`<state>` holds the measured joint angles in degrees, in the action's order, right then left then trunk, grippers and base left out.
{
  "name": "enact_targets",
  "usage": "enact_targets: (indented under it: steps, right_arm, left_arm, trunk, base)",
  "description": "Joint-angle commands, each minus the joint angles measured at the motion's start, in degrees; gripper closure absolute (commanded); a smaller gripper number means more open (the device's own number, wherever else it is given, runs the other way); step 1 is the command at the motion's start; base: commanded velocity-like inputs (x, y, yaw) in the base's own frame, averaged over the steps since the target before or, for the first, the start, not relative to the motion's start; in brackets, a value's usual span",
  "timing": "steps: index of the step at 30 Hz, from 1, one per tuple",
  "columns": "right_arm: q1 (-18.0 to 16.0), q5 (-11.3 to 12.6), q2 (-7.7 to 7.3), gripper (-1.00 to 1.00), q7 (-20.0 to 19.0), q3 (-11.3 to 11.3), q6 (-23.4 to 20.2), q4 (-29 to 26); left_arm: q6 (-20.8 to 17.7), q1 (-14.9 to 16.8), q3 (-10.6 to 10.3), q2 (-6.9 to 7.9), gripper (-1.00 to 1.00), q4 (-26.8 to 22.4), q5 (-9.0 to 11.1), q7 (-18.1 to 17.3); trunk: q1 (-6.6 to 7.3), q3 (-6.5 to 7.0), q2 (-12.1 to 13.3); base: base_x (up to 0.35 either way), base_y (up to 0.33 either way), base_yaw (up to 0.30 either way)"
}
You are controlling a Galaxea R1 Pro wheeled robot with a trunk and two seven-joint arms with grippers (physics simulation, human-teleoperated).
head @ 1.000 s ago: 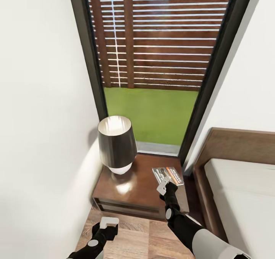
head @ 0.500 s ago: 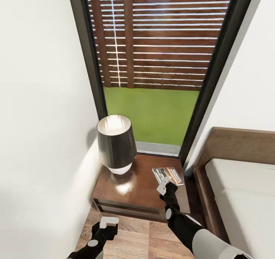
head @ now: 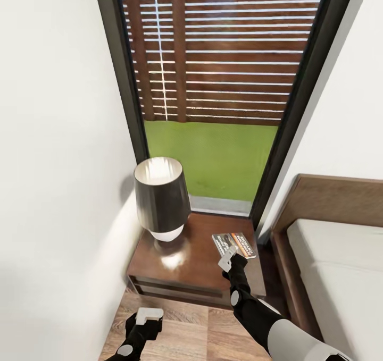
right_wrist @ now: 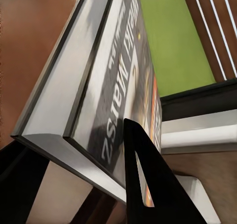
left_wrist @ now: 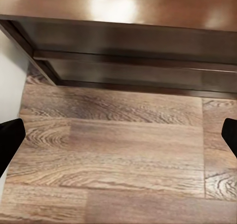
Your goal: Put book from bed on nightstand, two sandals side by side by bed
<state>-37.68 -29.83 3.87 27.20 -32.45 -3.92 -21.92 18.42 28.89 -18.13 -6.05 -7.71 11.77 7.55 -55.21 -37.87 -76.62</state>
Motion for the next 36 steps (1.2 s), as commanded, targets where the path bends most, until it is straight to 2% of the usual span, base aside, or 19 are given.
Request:
enact_targets:
  steps: [1,13,36]
  right_arm:
    - [-0.04,-0.48,-0.01,1.0,0.31,-0.24,-0.4,0.03]
    - [-0.09,-0.63,-0.01,1.0,0.31,-0.24,0.93,0.03]
    - [-0.09,-0.67,-0.01,1.0,0.49,-0.24,0.73,0.03]
  left_arm:
    - [0.21,0.04,-0.51,-0.01,-1.0,0.06,0.46,0.24]
    - [0.22,0.03,-0.57,-0.02,-1.0,0.12,0.53,-0.23]
    - [0.14,0.03,-0.59,-0.19,-1.0,0.15,0.54,-0.17]
  trunk:
    - [-0.22,-0.23,-0.44]
    - [-2.86,-2.38,-5.25]
    - [-7.91,-6.51,-14.48]
  base:
    - [0.0,0.0,0.0]
    - [0.0,0.0,0.0]
    - [0.0,0.0,0.0]
